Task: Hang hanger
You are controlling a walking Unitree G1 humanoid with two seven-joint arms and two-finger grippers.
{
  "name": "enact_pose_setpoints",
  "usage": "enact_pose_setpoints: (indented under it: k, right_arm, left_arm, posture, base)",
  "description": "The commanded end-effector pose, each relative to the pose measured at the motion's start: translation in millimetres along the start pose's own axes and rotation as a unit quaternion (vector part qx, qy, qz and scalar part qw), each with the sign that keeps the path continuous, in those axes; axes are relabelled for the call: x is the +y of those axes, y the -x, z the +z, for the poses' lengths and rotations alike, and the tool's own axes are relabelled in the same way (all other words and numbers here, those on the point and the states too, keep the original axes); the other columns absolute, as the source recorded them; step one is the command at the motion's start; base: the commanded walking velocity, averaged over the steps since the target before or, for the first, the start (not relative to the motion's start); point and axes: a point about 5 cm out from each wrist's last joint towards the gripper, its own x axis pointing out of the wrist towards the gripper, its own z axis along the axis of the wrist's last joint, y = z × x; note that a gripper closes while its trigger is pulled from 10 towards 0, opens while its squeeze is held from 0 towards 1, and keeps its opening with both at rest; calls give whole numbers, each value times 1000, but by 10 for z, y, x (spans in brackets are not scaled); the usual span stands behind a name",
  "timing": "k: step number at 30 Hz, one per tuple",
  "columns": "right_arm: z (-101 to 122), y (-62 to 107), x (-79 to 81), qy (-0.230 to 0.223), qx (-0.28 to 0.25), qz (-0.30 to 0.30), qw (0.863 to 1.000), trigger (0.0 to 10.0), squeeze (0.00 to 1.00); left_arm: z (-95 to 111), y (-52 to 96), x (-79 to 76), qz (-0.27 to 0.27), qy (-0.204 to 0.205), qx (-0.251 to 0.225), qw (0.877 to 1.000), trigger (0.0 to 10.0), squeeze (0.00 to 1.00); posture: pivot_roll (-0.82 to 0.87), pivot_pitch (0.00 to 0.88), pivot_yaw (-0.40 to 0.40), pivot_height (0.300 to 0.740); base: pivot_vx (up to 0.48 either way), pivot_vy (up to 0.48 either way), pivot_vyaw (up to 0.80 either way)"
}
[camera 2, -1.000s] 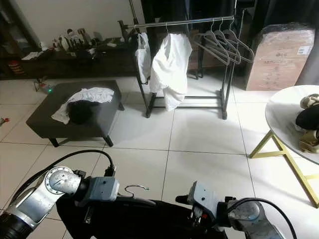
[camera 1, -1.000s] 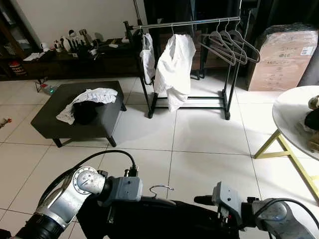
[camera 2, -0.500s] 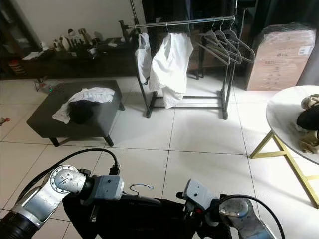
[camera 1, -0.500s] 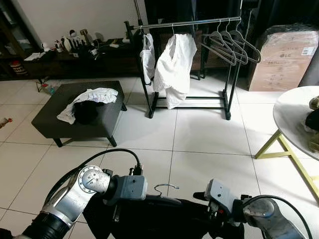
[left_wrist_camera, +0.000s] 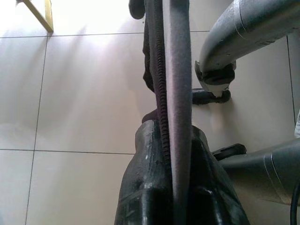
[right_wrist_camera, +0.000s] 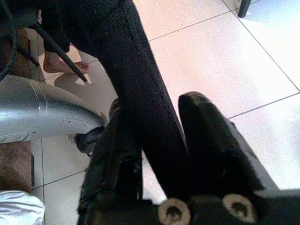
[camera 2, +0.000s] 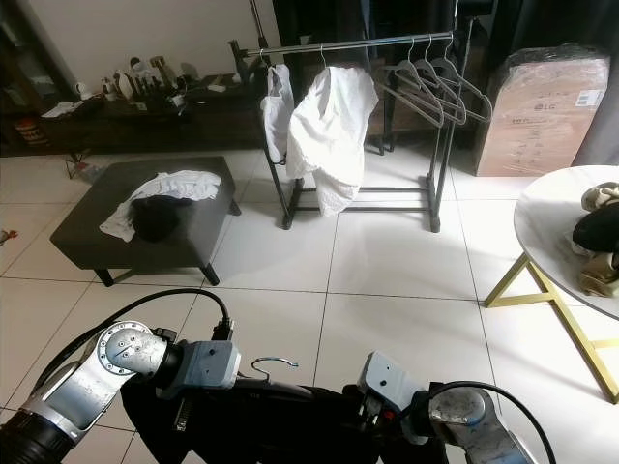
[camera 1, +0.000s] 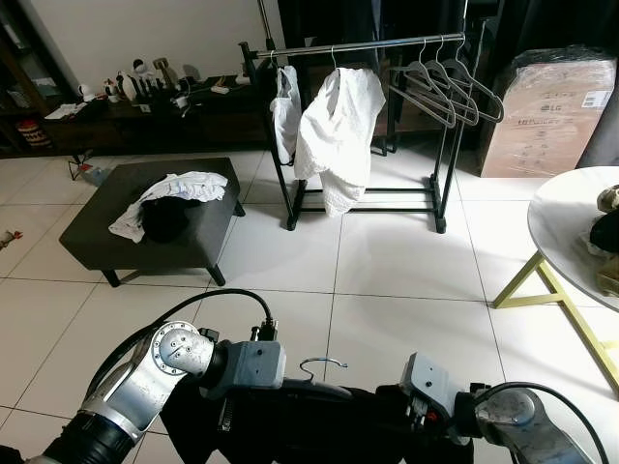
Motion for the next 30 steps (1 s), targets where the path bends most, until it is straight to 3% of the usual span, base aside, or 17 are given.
enact_pose_setpoints:
  k: [1,18,30]
  right_arm:
    - [6,-38,40,-2,-9,13,1000,0,0]
    - [12,-45,71,-3,-14,36,999,0,0]
    - [-16,-60,106,-1,-5,52,999,0,0]
  left_arm:
    - [12,25,30,0,-8,4,1000,10000,0]
    - [56,18,41,5,-9,-11,1000,10000,0]
    - [56,97,22,-5,-5,-22,1000,10000,0]
  posture:
    - [-110,102,133,740]
    - [-109,98,126,740]
    - [-109,100,127,740]
  base:
    - [0,0,0]
    - [0,0,0]
    - [0,0,0]
